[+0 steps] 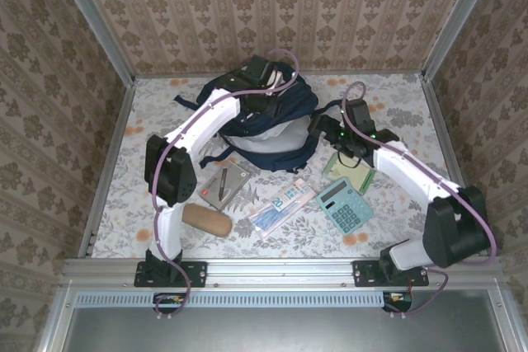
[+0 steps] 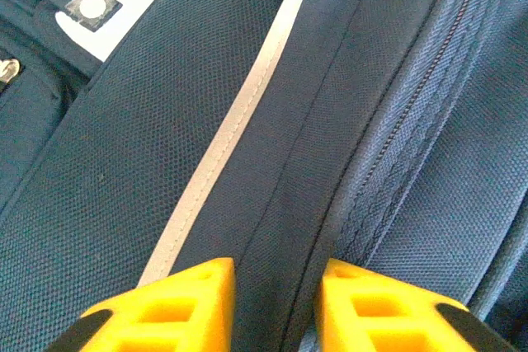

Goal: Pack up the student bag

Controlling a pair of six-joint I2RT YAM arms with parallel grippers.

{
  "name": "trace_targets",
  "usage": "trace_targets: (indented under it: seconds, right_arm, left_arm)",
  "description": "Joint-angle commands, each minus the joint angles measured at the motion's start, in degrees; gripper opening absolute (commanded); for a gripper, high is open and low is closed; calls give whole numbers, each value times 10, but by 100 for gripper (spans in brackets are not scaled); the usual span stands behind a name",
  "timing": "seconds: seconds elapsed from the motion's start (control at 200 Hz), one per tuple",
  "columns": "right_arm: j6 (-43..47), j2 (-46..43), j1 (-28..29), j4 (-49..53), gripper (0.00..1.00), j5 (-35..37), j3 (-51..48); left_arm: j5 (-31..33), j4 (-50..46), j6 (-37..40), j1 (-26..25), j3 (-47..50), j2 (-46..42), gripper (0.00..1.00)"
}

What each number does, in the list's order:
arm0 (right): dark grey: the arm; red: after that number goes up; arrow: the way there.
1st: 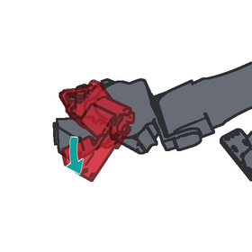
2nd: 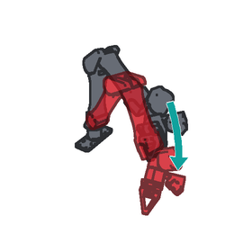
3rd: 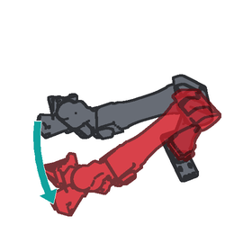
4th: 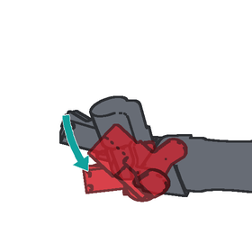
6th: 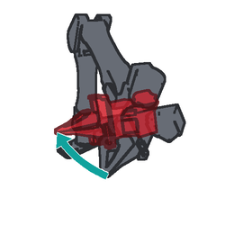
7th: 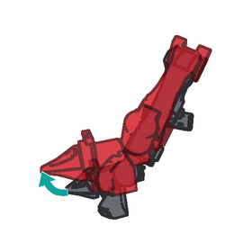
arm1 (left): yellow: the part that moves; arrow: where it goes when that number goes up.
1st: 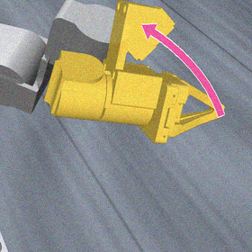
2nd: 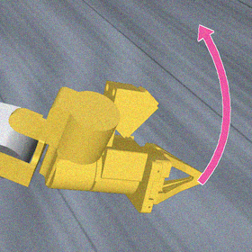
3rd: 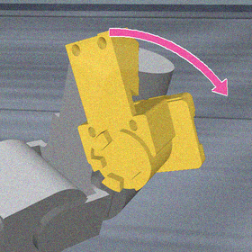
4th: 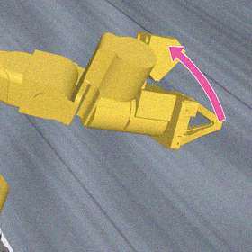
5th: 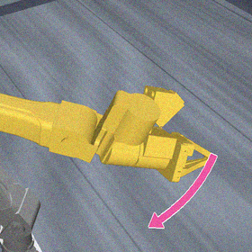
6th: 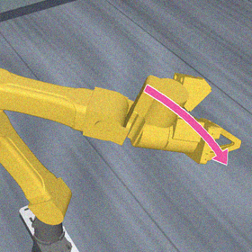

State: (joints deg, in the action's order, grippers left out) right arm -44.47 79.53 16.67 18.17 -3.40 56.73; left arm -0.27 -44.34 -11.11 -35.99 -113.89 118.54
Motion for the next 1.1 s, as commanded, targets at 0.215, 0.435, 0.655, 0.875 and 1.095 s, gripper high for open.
trace_targets:
  seconds: [0.215,0.435,0.655,0.875,1.095]
  right_arm:
    - [45,-143,-92,119,99,37,-120]
    - [48,-189,-154,105,99,-13,-194]
    - [53,-170,-187,58,96,-68,-241]
    - [66,-136,-204,18,88,-99,-259]
    - [72,-85,-208,-17,82,-133,-256]
  left_arm:
    - [-68,34,-91,-64,-5,-24,57]
    - [-157,98,-152,-113,14,31,54]
    - [-191,90,-148,-141,-18,127,45]
    - [-202,78,-131,-156,-36,189,39]
    - [-210,77,-129,-162,-34,210,38]
